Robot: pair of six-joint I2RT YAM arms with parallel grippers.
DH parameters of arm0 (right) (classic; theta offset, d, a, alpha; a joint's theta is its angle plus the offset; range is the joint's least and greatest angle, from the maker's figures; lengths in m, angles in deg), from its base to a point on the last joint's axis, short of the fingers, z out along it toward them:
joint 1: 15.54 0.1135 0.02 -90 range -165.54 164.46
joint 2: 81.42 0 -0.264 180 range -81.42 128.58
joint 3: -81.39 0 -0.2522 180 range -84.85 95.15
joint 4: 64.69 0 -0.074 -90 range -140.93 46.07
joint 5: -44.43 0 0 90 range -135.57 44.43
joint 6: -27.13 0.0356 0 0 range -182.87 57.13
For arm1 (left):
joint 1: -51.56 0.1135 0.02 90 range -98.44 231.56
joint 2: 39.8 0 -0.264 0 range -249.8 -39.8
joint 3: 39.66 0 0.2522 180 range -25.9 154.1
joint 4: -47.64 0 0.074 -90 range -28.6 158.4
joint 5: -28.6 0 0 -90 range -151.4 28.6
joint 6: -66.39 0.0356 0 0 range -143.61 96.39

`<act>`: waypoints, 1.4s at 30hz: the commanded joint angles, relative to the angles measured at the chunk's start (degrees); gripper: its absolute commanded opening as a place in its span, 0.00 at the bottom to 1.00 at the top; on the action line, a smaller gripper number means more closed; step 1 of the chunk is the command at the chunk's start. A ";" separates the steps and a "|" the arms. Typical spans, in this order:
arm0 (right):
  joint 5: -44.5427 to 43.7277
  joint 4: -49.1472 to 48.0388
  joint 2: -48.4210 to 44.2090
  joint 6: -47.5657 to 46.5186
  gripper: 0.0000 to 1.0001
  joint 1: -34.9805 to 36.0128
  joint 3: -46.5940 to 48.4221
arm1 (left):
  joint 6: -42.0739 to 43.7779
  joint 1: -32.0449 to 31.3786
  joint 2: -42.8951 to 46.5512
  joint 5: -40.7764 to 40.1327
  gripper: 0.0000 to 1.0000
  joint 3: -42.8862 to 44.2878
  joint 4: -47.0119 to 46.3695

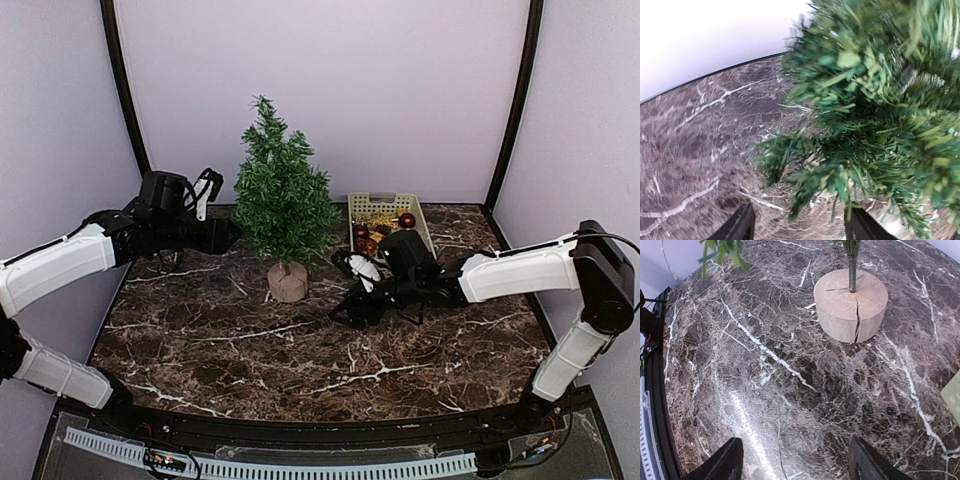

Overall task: Decorate the small christmas tree
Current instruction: Wrap the side of the string light in the gap of the branches.

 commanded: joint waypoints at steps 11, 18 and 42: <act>-1.67 -3.38 -1.39 3.37 0.00 1.68 -0.38 | -12.35 -5.65 10.47 6.22 0.73 -1.13 6.22; -2.49 -7.35 -2.68 7.00 0.00 1.68 -2.42 | -18.74 -7.95 8.96 9.06 0.76 -4.97 -1.03; -8.06 -7.33 -0.39 11.58 0.00 3.57 -2.07 | -21.86 -8.12 3.31 11.49 0.03 -7.26 -6.95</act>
